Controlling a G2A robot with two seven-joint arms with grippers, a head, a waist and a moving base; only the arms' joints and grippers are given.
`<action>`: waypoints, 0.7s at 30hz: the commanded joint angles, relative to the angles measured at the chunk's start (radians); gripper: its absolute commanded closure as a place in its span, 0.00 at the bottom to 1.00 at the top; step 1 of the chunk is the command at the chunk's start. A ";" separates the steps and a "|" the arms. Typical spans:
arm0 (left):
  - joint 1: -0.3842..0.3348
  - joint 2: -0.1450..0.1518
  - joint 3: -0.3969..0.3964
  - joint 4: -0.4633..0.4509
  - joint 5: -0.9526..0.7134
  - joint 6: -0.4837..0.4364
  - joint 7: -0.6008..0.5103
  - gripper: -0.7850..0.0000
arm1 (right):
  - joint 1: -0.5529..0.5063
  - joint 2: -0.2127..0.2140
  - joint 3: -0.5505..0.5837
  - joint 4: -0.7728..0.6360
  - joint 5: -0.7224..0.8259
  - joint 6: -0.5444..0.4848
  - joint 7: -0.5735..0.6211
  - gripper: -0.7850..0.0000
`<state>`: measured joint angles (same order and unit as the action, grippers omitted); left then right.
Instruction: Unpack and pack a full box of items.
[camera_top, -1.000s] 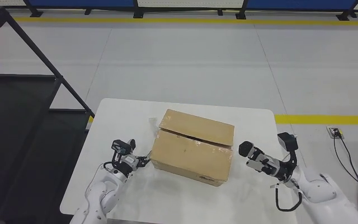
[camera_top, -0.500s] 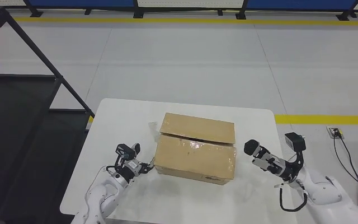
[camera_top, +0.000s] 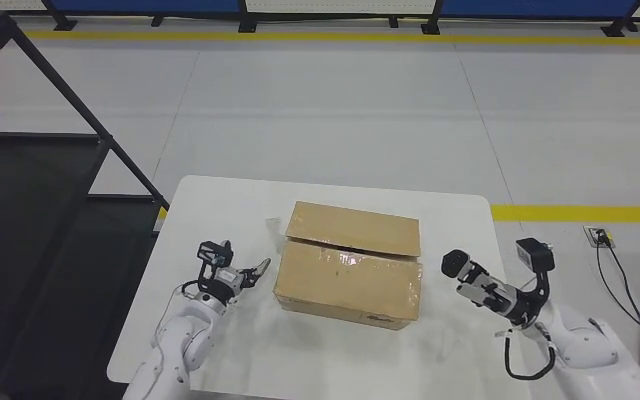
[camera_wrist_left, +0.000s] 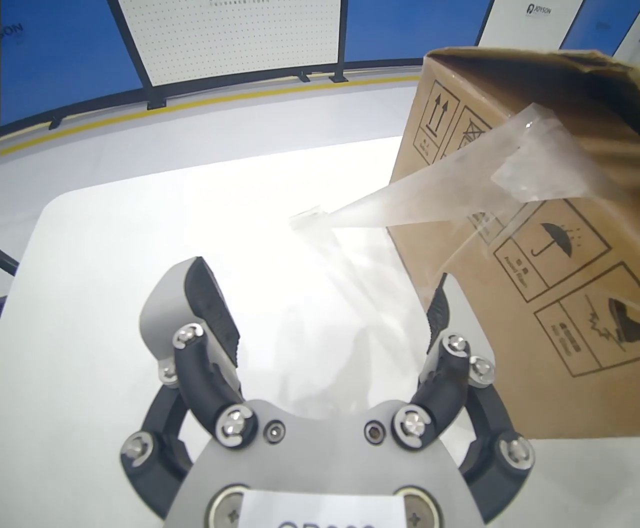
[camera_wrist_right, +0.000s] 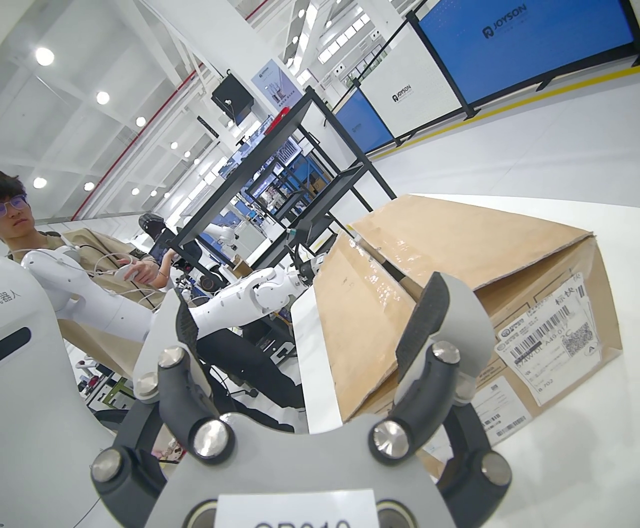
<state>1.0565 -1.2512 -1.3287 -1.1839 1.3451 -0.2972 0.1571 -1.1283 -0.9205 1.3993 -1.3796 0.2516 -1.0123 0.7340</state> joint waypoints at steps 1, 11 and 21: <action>-0.036 -0.008 0.028 0.039 -0.002 0.009 0.008 0.00 | -0.009 -0.001 0.011 -0.002 -0.001 0.000 0.000 0.00; -0.172 -0.046 0.131 0.210 -0.026 0.036 0.043 0.00 | -0.067 -0.005 0.070 -0.015 -0.012 0.000 -0.016 0.00; -0.206 -0.063 0.129 0.274 -0.099 0.088 0.124 0.00 | -0.071 -0.015 0.079 -0.016 -0.023 0.000 -0.013 0.00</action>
<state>0.8495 -1.3140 -1.1949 -0.9111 1.2528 -0.2147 0.2721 -1.2033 -0.9343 1.4808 -1.3983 0.2288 -1.0123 0.7192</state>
